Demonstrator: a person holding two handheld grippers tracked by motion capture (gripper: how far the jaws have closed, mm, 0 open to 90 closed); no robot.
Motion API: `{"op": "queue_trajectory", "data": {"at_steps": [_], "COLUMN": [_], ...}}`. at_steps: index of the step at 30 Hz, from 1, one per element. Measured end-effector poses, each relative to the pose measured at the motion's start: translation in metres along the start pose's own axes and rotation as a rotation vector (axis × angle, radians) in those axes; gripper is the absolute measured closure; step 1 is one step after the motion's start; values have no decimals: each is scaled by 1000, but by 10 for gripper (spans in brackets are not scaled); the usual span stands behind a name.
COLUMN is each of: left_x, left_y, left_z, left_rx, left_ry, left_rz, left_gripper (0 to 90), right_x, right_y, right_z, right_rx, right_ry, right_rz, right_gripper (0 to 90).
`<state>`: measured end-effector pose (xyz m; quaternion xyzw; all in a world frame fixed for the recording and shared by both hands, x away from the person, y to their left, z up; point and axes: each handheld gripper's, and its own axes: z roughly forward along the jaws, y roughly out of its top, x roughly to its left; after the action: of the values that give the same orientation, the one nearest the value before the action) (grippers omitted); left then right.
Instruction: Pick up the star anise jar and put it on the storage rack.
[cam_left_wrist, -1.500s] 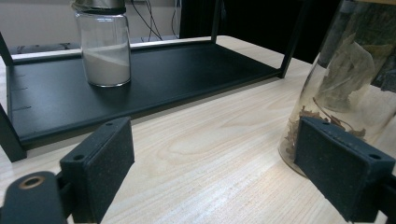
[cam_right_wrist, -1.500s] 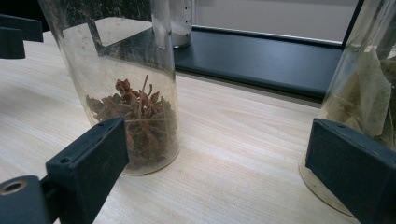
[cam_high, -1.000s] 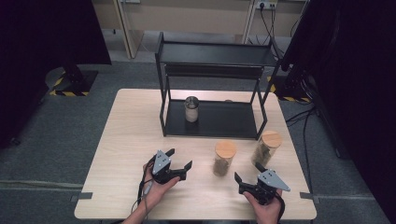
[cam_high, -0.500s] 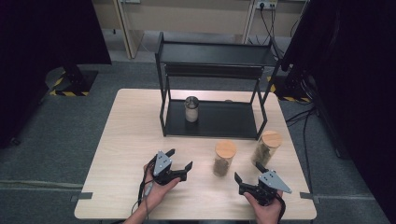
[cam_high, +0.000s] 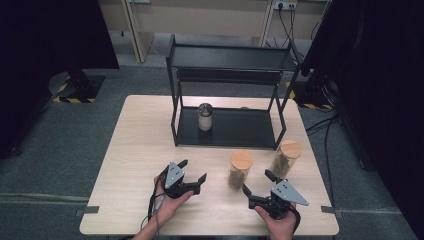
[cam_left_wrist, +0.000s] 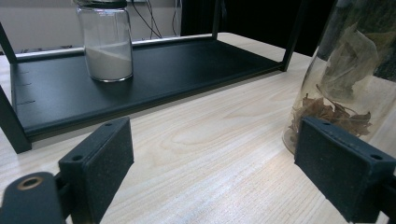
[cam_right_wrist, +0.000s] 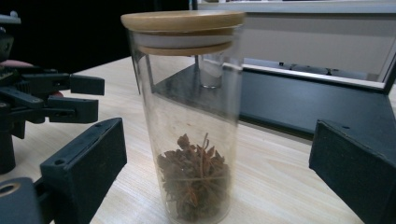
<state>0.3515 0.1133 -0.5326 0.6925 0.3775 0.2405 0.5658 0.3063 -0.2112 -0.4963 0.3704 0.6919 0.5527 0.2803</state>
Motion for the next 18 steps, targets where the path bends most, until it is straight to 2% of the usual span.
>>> {"op": "queue_trajectory", "data": {"at_steps": [18], "left_x": [0], "left_y": [0], "left_z": [0], "left_rx": [2], "left_ry": [-3], "left_rz": [6], "left_gripper": [116], "right_x": [8], "right_y": [21], "right_z": [39], "right_rx": [2], "right_ry": [43], "right_rz": [-43], "right_gripper": [160]}}
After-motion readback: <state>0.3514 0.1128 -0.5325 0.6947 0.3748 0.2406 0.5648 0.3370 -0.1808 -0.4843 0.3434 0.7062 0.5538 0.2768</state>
